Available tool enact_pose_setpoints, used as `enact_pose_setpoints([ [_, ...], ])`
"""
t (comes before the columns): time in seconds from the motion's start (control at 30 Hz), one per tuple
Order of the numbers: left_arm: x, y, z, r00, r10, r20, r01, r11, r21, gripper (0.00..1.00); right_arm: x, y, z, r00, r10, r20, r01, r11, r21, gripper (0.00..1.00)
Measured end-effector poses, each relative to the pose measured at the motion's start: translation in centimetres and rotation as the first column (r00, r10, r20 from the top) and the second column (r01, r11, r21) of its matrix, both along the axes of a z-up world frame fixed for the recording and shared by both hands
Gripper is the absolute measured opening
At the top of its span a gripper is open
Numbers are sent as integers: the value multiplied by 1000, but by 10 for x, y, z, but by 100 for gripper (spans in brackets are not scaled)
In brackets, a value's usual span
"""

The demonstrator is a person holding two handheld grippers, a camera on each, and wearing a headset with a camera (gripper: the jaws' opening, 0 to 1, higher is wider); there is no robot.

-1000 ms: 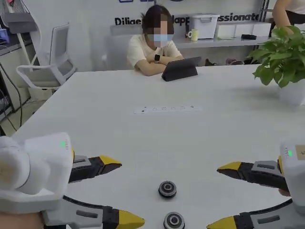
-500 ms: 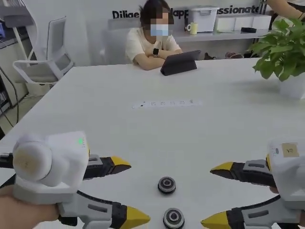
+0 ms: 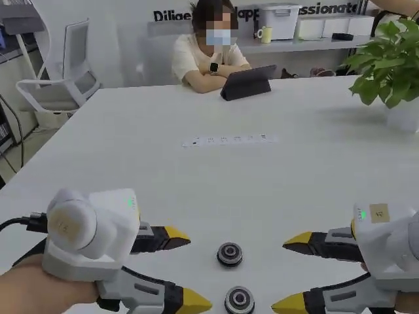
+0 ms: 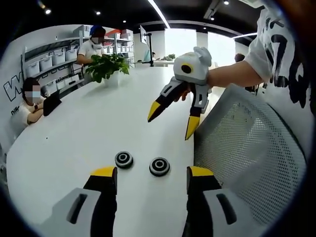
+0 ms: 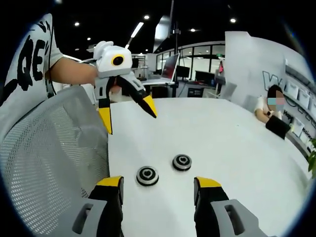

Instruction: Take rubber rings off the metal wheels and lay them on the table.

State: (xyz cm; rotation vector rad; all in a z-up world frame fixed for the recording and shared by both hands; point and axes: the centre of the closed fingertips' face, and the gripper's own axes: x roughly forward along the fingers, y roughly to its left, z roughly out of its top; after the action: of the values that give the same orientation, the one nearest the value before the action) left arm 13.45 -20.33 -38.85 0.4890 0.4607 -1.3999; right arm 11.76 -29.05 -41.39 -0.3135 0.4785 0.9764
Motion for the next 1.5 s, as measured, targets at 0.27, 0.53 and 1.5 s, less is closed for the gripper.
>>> enact_pose_setpoints([
  [0.27,-2,-10,-11,1000,-22,-20,22,1000,14,49,1,3,-12,1000,21,-18,-21,1000,-16,51],
  [0.53,-4,-18,-20,999,-39,-38,40,999,25,45,2,7,-21,999,42,-34,-43,999,-23,48],
  [1.5,-9,-39,-53,992,-68,-106,75,995,66,35,1,15,-40,994,76,-84,-80,996,-42,42],
])
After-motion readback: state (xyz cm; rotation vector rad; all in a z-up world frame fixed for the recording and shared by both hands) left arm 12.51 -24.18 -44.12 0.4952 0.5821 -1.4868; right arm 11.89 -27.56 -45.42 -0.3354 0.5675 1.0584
